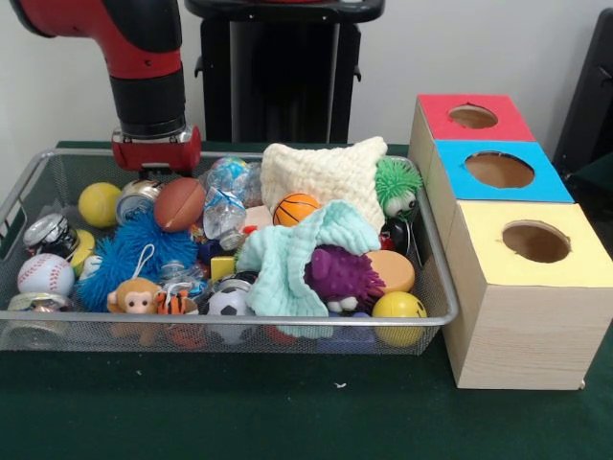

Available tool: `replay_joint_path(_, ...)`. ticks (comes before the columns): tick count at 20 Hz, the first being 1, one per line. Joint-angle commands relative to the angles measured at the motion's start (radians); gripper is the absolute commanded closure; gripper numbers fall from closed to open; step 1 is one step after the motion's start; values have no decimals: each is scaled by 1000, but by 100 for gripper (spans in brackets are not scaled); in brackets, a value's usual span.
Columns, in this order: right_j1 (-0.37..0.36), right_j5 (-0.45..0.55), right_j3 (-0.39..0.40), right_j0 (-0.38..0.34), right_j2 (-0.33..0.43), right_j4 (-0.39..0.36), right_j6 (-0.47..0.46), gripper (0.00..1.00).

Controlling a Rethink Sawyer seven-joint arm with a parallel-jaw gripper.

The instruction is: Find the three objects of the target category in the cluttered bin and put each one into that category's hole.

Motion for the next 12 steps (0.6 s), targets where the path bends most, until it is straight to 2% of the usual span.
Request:
replay_joint_path(1, 23, 56, 11, 18, 20, 65, 185, 0)
replay_joint_path(6, 31, 91, 7, 34, -16, 71, 181, 0)
replay_joint_path(12, 5, 104, 23, 47, 3, 94, 178, 0)
